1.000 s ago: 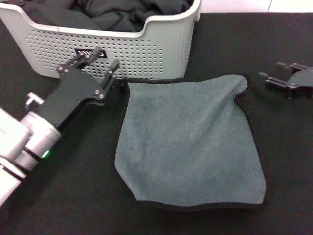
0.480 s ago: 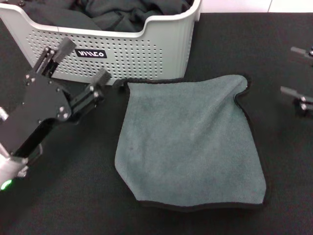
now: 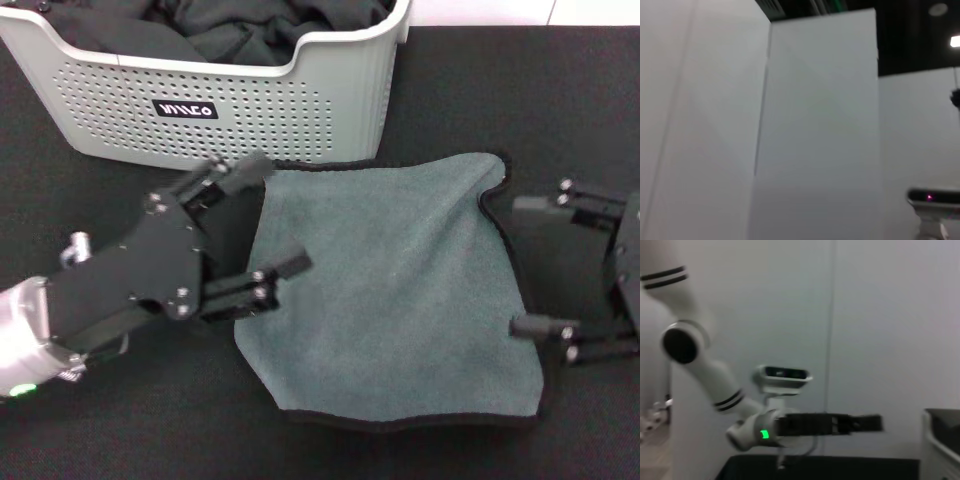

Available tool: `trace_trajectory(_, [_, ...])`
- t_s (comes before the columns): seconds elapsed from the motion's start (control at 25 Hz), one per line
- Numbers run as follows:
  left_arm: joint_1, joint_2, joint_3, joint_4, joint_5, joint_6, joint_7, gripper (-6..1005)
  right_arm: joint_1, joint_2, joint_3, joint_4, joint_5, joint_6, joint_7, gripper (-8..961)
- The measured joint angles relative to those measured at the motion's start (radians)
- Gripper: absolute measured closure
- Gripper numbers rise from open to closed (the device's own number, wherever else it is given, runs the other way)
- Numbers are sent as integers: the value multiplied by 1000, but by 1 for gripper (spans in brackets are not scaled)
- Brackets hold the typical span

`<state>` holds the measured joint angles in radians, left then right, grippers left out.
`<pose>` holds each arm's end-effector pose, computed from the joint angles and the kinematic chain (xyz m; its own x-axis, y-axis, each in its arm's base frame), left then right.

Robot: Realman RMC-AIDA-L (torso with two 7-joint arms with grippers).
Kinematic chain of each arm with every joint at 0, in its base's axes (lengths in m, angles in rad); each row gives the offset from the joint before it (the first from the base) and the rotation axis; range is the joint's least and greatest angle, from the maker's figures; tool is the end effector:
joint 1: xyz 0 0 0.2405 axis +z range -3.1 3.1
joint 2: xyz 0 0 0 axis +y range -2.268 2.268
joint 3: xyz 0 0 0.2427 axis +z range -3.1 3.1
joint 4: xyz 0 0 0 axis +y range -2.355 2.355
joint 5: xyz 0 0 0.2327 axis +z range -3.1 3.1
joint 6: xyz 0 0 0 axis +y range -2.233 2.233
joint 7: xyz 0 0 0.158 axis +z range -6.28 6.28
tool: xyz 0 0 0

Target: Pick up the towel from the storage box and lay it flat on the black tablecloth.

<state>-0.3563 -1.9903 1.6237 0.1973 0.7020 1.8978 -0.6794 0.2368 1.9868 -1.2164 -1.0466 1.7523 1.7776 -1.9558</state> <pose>-0.2518 0.2456 -0.0172 0.4463 -0.0592 0.8929 0.2773 -0.9395 -0.2009 0.1993 0.2831 0.0407 0.7562 0.1428 -0.6386 0.0434 -0.9847 -0.1688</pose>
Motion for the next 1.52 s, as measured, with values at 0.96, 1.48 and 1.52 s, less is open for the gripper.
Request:
trace_trajectory(0.96, [-33,-2,-2,1,74,-46,-56,106,11,-4,-54,16,-29,-4,-8,67])
trace_trajectory(1.48, [-33,-7,-1,-1,77,-49,-57,106,8,1,-46,51,-30,-5,-38,67])
trace_trajectory(1.52, [-32,-7,-1,-1,77,-49,-57,106,7,1,-46,53,-30,-5,-38,67])
